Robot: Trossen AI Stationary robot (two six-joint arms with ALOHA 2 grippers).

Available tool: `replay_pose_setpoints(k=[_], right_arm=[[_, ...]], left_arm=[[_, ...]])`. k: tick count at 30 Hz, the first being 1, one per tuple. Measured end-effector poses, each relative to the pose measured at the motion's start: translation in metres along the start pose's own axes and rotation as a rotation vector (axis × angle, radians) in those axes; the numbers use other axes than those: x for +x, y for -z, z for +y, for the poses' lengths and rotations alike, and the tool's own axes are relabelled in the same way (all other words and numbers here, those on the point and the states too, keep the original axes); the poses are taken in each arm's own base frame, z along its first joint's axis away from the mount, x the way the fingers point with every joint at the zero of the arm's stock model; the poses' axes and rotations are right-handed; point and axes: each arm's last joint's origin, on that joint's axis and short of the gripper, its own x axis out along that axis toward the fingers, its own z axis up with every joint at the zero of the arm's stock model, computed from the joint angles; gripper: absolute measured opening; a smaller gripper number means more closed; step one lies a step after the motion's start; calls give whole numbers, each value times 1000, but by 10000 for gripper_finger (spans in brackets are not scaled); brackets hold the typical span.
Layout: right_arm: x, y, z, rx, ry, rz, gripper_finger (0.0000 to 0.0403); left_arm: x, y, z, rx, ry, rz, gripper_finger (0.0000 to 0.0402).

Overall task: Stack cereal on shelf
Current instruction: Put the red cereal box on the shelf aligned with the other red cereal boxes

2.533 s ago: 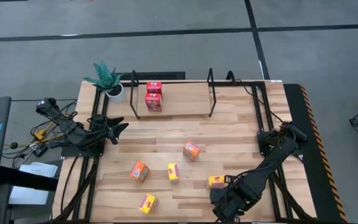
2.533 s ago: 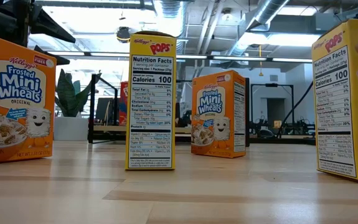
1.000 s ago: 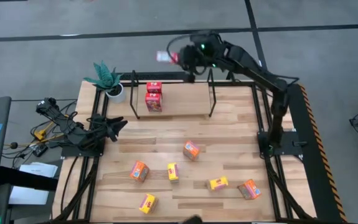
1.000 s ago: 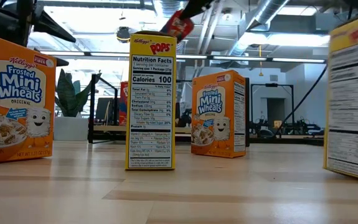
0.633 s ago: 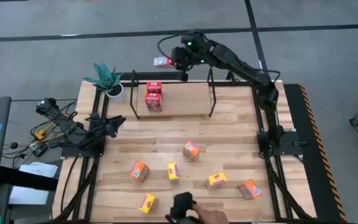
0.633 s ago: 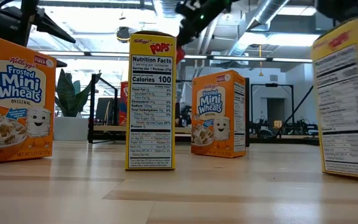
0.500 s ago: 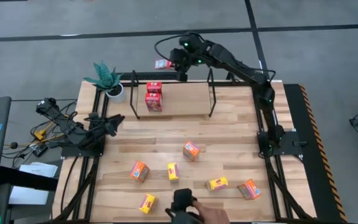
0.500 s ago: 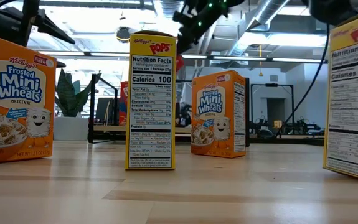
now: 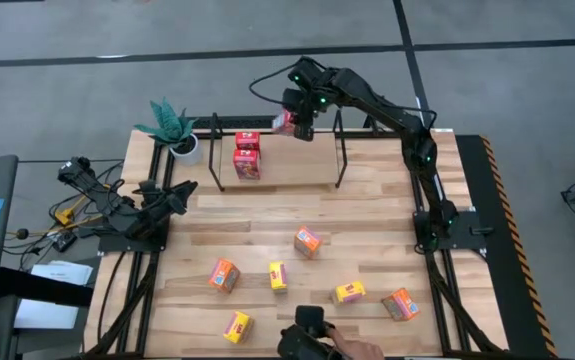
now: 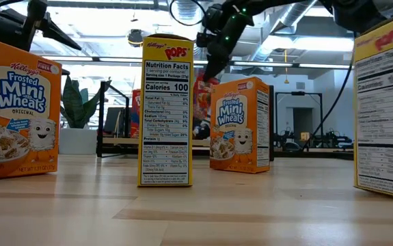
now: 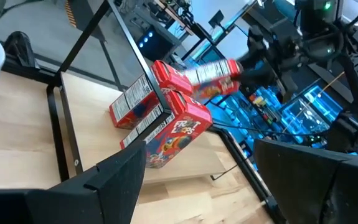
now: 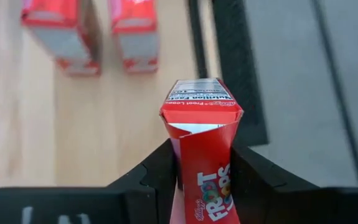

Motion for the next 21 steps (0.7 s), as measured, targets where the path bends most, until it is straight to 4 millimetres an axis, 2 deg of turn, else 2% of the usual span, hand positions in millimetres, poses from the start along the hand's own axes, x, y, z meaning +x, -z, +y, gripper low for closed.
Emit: replay_pose_setpoints(k=[9,15,21], right_arm=[[0,4,6,19,-68,43,162],[22,8,10,15,-114,91,158],[32,4,14,-7,-122,75,169]], left_arm=[[0,0,0,1,-2,-2,286],[0,0,0,1,-2,-2,286],[0,0,0,1,-2,-2,286]])
